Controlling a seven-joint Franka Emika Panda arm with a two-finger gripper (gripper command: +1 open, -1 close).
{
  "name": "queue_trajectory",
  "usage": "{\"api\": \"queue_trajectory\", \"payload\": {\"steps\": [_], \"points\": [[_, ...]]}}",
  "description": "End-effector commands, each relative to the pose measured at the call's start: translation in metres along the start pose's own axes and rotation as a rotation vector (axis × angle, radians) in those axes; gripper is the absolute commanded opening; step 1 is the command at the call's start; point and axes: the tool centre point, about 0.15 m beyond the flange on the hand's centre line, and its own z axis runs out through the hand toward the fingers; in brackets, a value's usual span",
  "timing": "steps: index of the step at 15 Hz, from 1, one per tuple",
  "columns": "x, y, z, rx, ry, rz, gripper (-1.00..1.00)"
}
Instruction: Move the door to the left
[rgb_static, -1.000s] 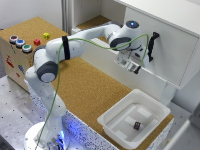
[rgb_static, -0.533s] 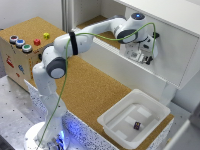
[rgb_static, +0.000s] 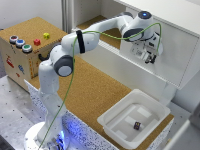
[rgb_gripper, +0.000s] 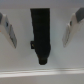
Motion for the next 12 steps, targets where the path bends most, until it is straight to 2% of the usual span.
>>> {"api": "queue_trajectory", "payload": {"steps": [1, 4, 5, 7, 12], "points": [[0.033, -0.004, 0.0, 0.07, -0.071, 0.034, 1.0], [0.041, 0.004, 0.002, 0.057, -0.047, 0.068, 1.0], [0.044, 0.006, 0.003, 0.052, -0.023, 0.082, -1.0], [0.045, 0.005, 0.004, 0.056, -0.01, 0.082, -1.0], [0.045, -0.009, 0.003, 0.032, -0.029, 0.005, -1.0]]}}
